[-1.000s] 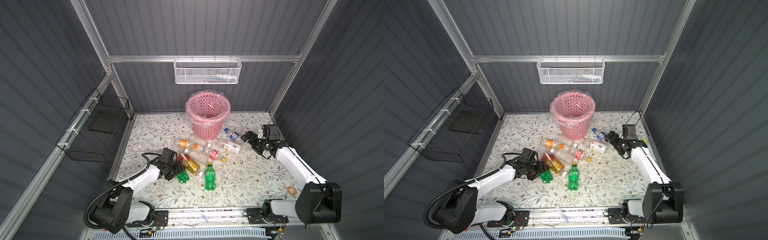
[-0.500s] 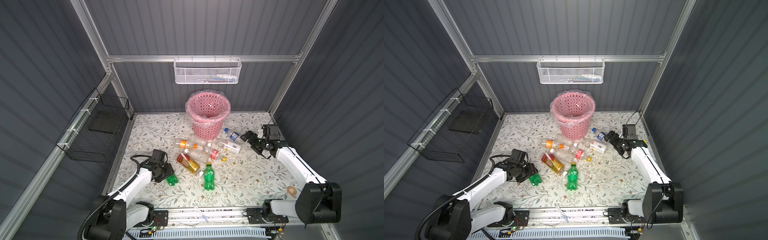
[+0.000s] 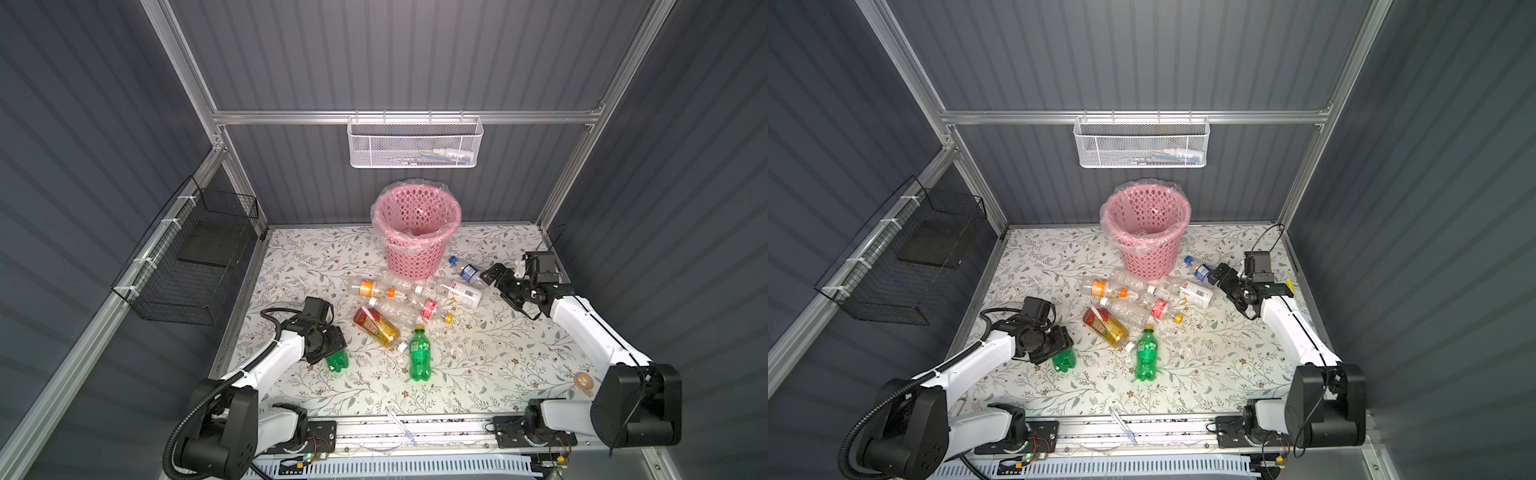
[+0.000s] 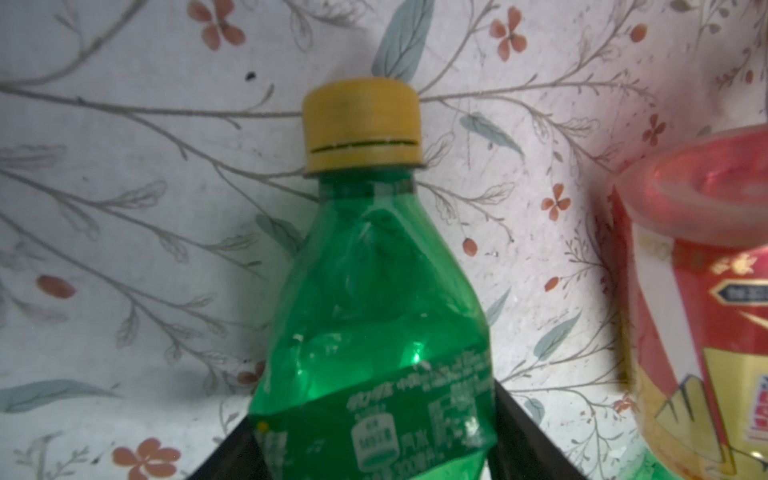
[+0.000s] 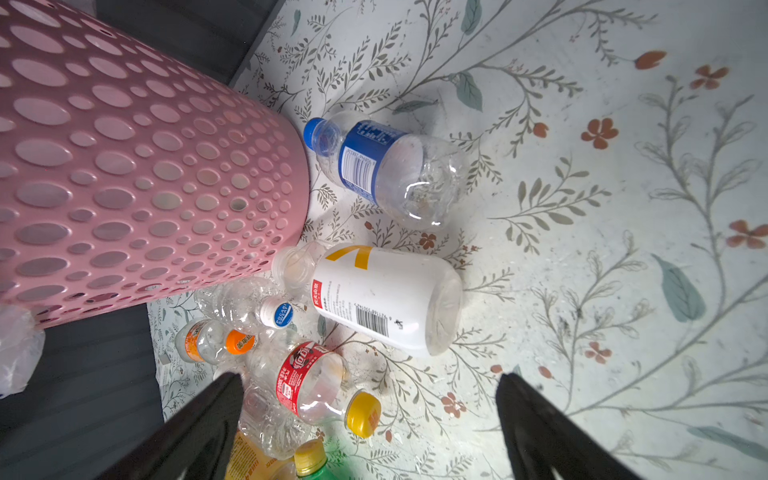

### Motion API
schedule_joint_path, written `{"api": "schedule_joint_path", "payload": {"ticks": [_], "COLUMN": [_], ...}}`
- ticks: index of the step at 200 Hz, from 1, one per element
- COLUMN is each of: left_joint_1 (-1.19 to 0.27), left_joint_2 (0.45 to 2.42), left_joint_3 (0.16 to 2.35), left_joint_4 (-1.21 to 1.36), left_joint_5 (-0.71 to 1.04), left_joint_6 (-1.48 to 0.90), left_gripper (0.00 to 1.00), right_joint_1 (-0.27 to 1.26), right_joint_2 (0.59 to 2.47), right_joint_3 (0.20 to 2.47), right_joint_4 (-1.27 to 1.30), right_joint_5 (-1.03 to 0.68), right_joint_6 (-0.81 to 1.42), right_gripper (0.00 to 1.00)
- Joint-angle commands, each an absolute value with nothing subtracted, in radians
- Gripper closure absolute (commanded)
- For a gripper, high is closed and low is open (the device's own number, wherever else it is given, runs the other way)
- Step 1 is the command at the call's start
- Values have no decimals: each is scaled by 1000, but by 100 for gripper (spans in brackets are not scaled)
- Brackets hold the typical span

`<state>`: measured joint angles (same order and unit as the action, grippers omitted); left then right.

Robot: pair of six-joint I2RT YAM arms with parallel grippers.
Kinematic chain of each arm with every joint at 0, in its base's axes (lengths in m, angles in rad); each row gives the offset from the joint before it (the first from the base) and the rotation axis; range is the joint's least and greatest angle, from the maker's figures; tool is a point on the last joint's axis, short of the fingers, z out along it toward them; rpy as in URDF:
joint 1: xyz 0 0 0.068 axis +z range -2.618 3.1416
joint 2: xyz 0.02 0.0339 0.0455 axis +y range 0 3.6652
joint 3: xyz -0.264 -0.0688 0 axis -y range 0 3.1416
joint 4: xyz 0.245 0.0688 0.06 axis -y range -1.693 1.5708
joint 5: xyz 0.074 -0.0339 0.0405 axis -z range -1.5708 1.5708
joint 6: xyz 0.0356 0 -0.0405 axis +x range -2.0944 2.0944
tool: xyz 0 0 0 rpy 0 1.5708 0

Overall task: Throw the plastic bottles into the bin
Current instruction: 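Grasp the green soda bottle with the left gripper while the right gripper returns, then lift the green soda bottle with the left gripper and drop it into the pink bin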

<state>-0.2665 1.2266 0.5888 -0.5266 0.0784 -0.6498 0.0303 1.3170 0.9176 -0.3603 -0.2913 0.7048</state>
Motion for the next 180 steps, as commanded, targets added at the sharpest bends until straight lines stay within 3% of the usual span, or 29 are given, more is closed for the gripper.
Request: {"api": "schedule_joint_path", "payload": {"ticks": [1,74,105,128,134,146,165,180], "left_joint_1": [-265,-257,-233,-238,-248,-289,-301,-295], "left_joint_2": [1228,1178,1220,1379,1443,1581,1777,1852], "left_joint_3": [566,686,1050,1531,1660,1921,2210,2297], "left_joint_4": [-515,-505,-522,-443,-423,-432,-465,-483], "left_joint_5": [87,32,39,178,241,286,322,321], "left_joint_6": [-666,-666,-585,-538,-535,-507,-517,-506], "left_gripper": [36,42,44,44,38,1,0,0], "right_joint_1": [26,26,27,28,29,31,44,52], "right_joint_2": [1297,1322,1339,1351,1355,1363,1350,1323], "right_joint_3": [896,855,822,818,823,835,846,836], "right_joint_4": [-362,-362,-325,-293,-286,-280,-279,-289], "right_joint_5": [-294,-307,-327,-371,-378,-392,-394,-377], "right_joint_6": [713,724,749,771,776,785,797,801], "right_gripper": [3,3,4,4,4,4,3,3]}}
